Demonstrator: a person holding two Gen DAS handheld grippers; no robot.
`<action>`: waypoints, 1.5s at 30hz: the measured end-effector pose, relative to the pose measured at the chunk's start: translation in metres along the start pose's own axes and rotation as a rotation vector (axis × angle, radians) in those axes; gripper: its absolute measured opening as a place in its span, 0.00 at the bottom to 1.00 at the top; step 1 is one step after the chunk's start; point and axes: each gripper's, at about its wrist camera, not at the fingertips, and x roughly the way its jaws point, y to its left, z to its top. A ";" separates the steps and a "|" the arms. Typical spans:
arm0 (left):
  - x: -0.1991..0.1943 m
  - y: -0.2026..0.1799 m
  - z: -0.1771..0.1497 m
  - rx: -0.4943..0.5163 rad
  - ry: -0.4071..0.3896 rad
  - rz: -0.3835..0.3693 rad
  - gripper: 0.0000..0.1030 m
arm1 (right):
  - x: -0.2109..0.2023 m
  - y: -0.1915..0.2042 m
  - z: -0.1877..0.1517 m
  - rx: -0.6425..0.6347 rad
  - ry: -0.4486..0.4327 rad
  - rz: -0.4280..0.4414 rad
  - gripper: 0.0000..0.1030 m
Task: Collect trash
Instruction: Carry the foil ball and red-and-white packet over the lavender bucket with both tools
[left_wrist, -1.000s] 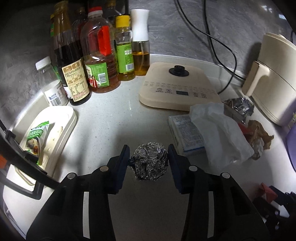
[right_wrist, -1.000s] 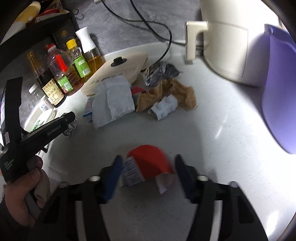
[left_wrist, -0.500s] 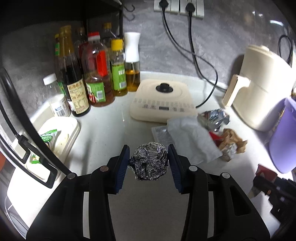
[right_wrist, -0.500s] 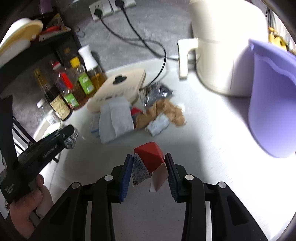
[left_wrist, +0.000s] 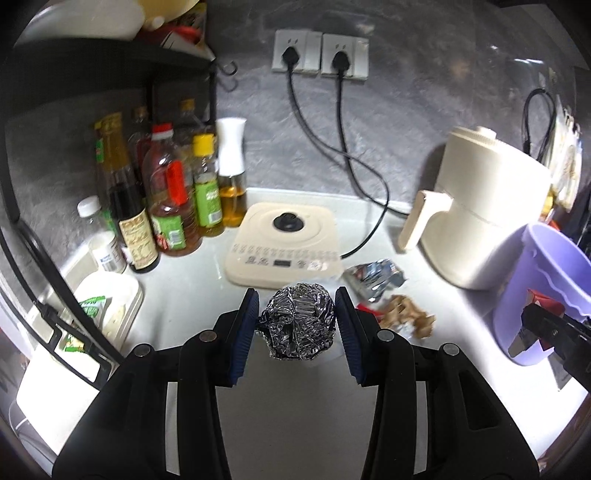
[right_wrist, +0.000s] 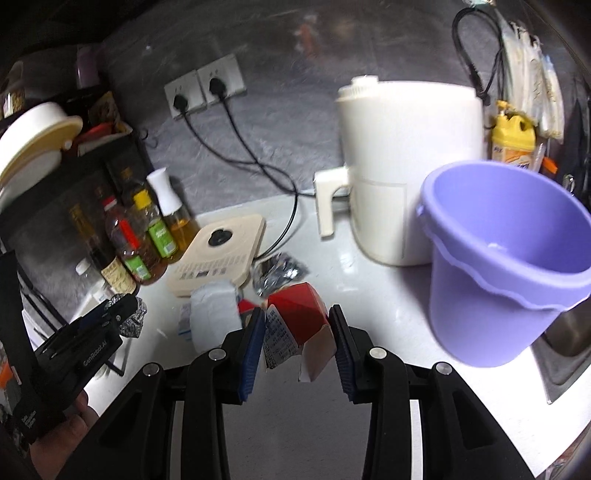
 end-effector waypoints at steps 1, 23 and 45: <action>-0.002 -0.004 0.002 0.004 -0.007 -0.009 0.42 | -0.003 -0.001 0.002 0.001 -0.009 -0.004 0.35; -0.020 -0.071 0.048 0.057 -0.116 -0.156 0.42 | -0.050 -0.061 0.043 0.046 -0.159 -0.128 0.31; 0.009 -0.177 0.072 0.147 -0.117 -0.455 0.42 | -0.051 -0.132 0.055 0.175 -0.171 -0.284 0.43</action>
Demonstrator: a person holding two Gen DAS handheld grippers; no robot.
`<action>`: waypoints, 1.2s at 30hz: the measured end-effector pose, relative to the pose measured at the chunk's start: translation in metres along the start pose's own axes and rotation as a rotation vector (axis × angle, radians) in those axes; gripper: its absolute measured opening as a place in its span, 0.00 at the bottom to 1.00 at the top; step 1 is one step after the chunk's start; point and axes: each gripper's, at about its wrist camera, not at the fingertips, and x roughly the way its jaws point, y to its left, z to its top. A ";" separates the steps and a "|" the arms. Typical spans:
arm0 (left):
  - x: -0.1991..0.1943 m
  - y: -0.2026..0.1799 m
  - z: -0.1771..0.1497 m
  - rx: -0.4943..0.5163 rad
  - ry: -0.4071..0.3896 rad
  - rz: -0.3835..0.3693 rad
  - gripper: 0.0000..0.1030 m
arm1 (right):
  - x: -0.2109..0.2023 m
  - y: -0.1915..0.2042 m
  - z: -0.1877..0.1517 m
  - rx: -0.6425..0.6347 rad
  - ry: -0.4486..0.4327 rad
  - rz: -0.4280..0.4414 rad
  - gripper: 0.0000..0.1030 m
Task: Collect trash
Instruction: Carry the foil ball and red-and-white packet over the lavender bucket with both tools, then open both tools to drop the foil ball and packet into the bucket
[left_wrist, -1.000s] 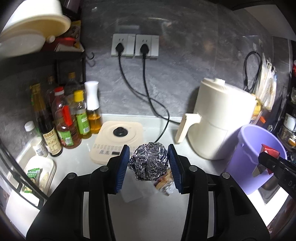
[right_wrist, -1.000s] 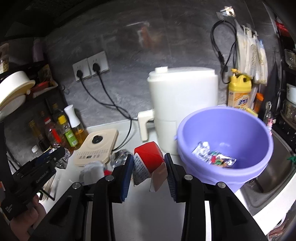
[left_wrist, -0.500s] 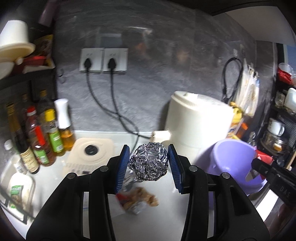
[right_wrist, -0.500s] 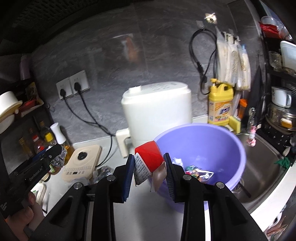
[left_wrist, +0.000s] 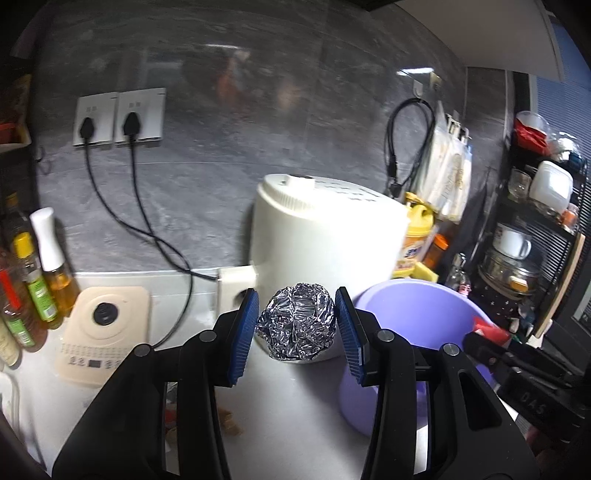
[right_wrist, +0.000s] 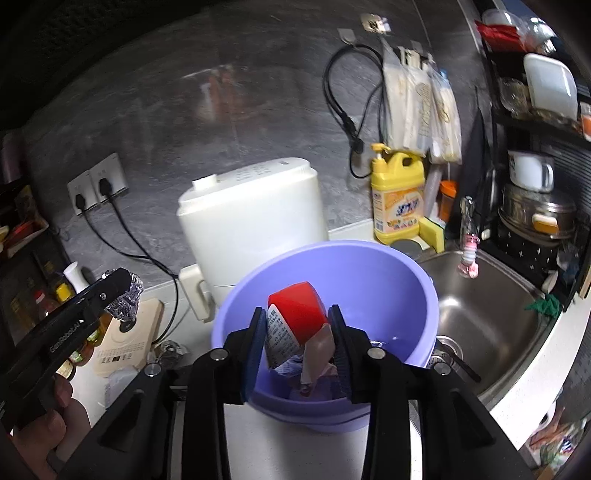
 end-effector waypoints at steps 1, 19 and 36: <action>0.003 -0.002 0.001 0.002 0.003 -0.009 0.42 | 0.002 -0.003 0.000 0.012 0.003 -0.015 0.46; 0.042 -0.069 -0.013 0.072 0.075 -0.190 0.42 | -0.029 -0.072 -0.021 0.144 0.002 -0.148 0.56; 0.020 -0.061 -0.020 0.087 0.074 -0.135 0.90 | -0.040 -0.075 -0.032 0.145 0.009 -0.111 0.59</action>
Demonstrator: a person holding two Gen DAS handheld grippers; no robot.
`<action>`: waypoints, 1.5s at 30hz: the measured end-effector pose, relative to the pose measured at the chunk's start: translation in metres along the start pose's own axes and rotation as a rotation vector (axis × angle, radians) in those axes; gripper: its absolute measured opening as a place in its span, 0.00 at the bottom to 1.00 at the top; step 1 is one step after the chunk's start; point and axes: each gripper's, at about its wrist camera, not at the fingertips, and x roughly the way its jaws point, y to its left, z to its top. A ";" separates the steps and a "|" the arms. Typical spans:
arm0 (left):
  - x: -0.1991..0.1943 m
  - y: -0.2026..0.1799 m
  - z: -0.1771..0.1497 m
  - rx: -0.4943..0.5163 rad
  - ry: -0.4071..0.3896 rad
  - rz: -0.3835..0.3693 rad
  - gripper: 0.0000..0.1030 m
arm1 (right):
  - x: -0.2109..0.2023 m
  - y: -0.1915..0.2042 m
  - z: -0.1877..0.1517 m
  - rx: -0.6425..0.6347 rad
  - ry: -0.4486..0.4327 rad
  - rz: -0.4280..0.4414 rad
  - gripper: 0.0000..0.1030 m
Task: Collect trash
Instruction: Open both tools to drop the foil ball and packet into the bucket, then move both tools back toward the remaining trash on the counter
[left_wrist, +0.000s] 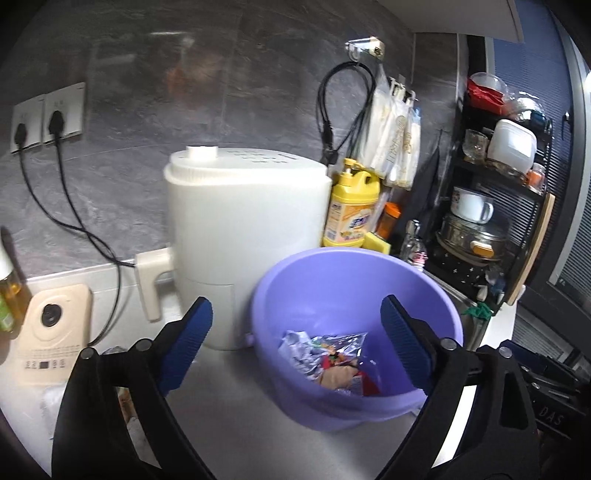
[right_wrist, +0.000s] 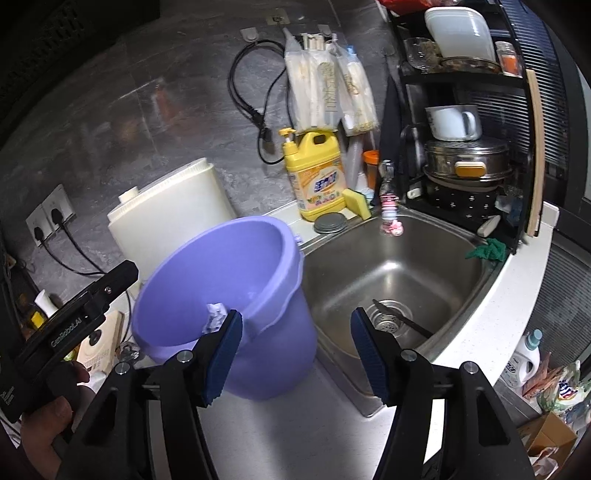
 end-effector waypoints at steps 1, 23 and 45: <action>-0.004 0.002 -0.001 0.000 0.002 0.013 0.91 | 0.000 0.003 0.000 -0.005 -0.001 0.009 0.59; -0.080 0.077 -0.025 -0.064 -0.007 0.239 0.94 | -0.007 0.090 -0.023 -0.167 0.013 0.167 0.82; -0.127 0.177 -0.066 -0.165 0.074 0.453 0.94 | 0.026 0.194 -0.072 -0.280 0.115 0.319 0.83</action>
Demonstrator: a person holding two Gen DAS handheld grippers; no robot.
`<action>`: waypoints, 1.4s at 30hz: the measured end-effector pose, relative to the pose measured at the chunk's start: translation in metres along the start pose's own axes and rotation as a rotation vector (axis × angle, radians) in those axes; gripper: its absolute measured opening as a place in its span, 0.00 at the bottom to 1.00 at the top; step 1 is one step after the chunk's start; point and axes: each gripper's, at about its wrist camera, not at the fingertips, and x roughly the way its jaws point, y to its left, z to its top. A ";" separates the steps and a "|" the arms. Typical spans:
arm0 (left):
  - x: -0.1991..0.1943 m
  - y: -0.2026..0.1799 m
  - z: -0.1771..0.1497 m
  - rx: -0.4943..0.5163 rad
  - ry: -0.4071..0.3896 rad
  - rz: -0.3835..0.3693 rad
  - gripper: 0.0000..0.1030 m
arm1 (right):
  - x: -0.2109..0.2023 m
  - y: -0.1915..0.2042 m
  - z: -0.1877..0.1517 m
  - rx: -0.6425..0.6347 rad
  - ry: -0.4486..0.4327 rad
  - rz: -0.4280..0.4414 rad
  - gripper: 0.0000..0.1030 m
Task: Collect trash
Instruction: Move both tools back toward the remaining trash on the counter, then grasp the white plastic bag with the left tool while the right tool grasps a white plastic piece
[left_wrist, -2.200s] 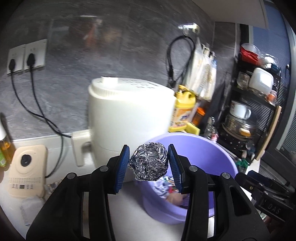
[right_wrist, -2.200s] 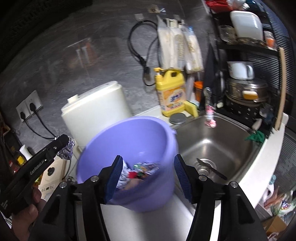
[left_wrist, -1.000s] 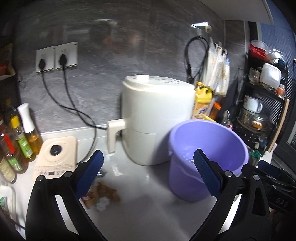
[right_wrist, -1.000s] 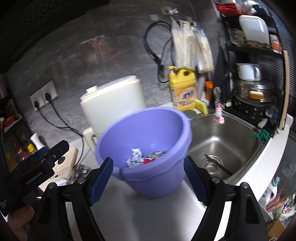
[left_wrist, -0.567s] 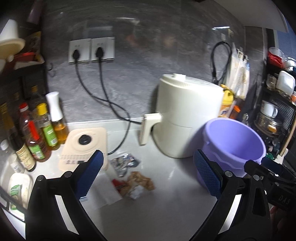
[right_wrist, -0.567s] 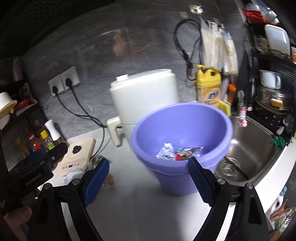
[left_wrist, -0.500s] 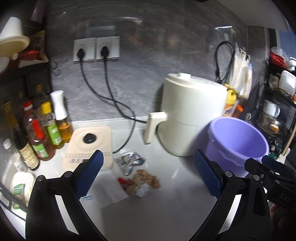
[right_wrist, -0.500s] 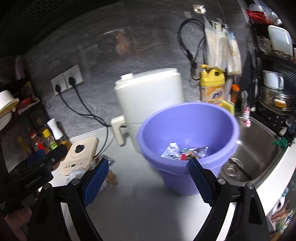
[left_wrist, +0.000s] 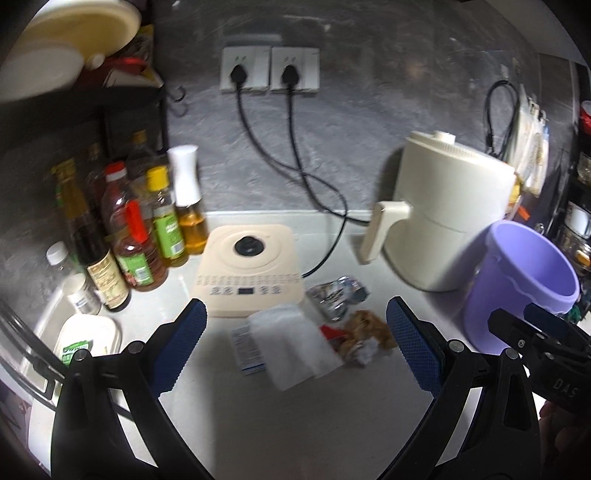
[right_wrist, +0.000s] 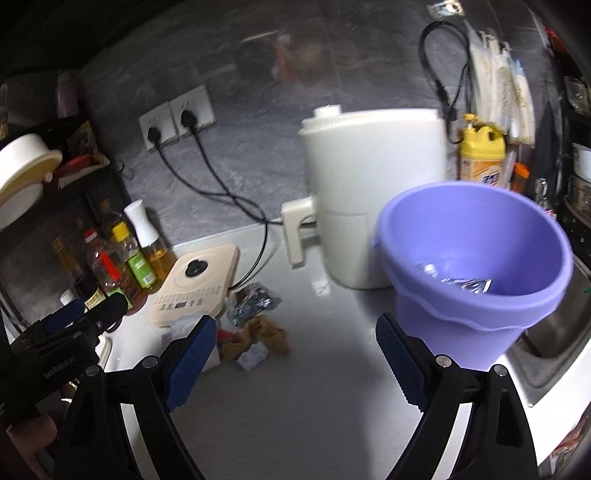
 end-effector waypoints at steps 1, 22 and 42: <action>0.002 0.004 -0.002 -0.002 0.010 -0.002 0.94 | 0.004 0.003 -0.002 -0.004 0.006 0.004 0.83; 0.093 0.021 -0.027 -0.053 0.157 -0.061 0.74 | 0.058 0.011 -0.025 -0.054 0.152 -0.029 0.64; 0.146 0.028 -0.050 -0.059 0.238 -0.017 0.14 | 0.112 0.027 -0.034 -0.104 0.261 -0.020 0.64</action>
